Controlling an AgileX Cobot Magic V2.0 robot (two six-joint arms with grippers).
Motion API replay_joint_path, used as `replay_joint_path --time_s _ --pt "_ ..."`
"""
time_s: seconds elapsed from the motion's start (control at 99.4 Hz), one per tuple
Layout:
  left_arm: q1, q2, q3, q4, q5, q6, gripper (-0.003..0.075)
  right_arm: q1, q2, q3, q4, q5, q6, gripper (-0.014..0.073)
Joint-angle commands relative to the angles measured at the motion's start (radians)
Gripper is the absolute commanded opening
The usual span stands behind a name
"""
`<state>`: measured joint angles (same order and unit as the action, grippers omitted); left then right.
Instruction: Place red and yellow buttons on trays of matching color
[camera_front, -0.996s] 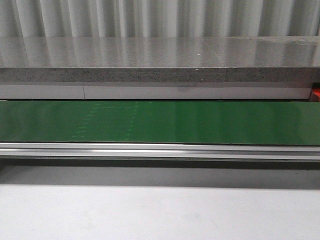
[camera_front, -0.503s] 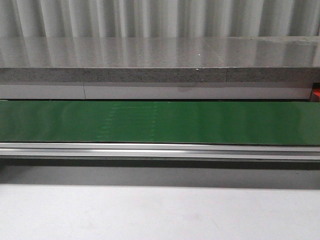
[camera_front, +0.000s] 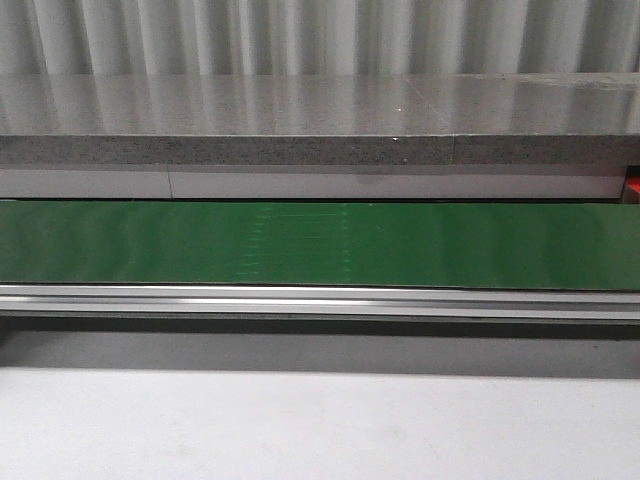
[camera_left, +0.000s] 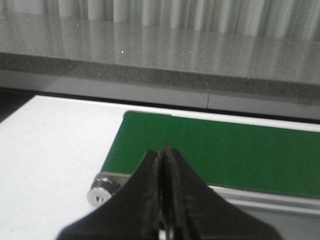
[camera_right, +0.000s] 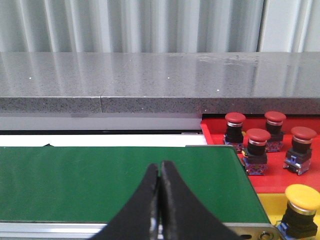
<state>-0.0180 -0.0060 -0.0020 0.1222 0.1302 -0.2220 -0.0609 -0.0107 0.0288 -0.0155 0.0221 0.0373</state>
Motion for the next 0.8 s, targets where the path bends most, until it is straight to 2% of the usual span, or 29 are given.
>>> replay_joint_path --time_s 0.0,0.091,0.785 --pt "0.019 -0.031 0.027 0.002 -0.13 -0.037 -0.0019 0.003 -0.016 -0.016 -0.006 -0.08 -0.004 -0.0125" --pt "0.037 -0.034 0.05 0.002 -0.17 -0.061 -0.0019 0.003 -0.016 -0.016 -0.006 -0.08 -0.004 -0.0125" --pt "0.04 -0.034 0.05 0.004 -0.168 -0.061 -0.0019 0.003 -0.016 -0.016 -0.006 -0.08 -0.004 -0.0125"
